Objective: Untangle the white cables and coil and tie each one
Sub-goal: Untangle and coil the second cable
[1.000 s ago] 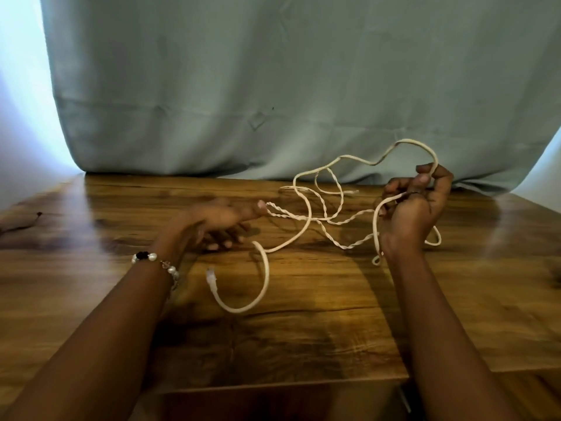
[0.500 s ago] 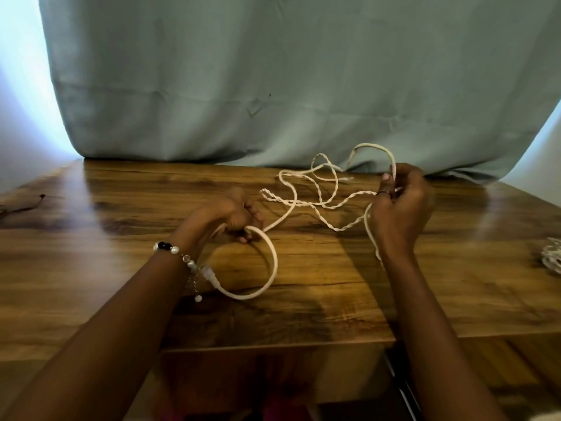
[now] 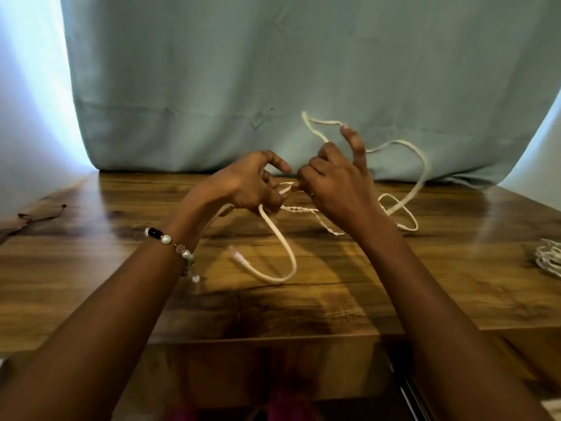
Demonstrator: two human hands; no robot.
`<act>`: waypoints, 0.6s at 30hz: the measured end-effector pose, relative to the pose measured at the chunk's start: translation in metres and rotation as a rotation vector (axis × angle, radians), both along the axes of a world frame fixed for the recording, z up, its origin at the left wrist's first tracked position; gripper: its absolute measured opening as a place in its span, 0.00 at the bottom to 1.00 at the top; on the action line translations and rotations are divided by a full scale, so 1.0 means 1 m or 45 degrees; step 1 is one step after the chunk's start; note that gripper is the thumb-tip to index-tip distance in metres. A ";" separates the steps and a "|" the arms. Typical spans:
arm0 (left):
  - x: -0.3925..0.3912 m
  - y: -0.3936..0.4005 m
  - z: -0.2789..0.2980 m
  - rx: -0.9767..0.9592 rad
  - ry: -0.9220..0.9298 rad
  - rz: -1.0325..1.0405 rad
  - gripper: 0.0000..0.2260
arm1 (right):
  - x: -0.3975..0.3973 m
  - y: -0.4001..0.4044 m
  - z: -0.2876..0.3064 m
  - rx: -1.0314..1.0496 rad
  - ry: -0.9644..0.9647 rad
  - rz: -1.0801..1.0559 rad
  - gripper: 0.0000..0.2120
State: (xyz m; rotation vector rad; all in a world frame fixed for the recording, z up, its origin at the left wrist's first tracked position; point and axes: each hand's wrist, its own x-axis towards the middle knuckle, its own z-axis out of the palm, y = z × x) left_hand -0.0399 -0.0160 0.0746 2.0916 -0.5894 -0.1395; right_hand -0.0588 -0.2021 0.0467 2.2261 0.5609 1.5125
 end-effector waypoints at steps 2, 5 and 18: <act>0.001 0.007 -0.003 0.195 0.099 -0.053 0.19 | 0.003 -0.006 0.005 0.004 0.046 -0.034 0.09; 0.005 0.020 -0.018 0.242 0.105 -0.057 0.09 | 0.003 -0.026 0.011 0.257 0.236 -0.173 0.11; 0.015 0.012 -0.042 -0.461 -0.174 -0.143 0.12 | 0.006 -0.053 -0.007 0.516 0.653 -0.195 0.15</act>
